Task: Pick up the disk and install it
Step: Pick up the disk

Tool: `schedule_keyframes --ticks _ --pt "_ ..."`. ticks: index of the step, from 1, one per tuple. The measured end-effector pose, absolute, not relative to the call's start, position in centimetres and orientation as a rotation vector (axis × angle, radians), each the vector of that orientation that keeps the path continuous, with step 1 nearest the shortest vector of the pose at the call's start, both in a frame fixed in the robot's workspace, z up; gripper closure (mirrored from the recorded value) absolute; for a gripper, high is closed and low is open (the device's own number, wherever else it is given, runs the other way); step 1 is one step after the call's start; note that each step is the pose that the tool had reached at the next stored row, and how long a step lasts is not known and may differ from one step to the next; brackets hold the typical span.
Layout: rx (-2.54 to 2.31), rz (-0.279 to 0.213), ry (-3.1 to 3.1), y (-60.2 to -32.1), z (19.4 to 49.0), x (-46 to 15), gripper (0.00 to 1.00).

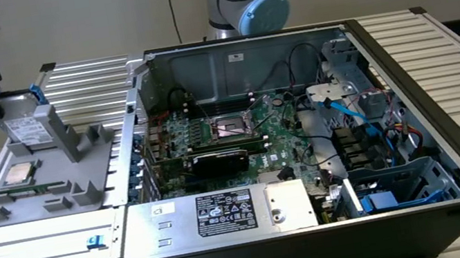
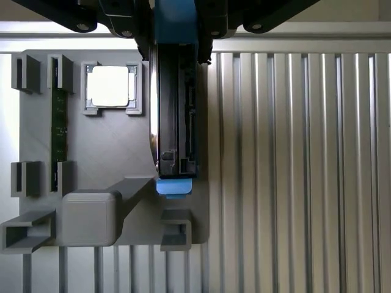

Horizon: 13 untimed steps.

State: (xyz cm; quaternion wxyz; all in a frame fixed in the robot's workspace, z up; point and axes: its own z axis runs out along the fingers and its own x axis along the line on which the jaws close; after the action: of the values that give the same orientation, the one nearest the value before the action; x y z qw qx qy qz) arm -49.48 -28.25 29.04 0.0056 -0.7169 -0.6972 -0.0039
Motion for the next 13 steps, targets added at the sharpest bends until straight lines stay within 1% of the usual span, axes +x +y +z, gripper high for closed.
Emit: schedule_keyframes --ticks 13 --pt "-2.244 -0.012 -2.182 -28.2 30.4 -49.1 0.63"
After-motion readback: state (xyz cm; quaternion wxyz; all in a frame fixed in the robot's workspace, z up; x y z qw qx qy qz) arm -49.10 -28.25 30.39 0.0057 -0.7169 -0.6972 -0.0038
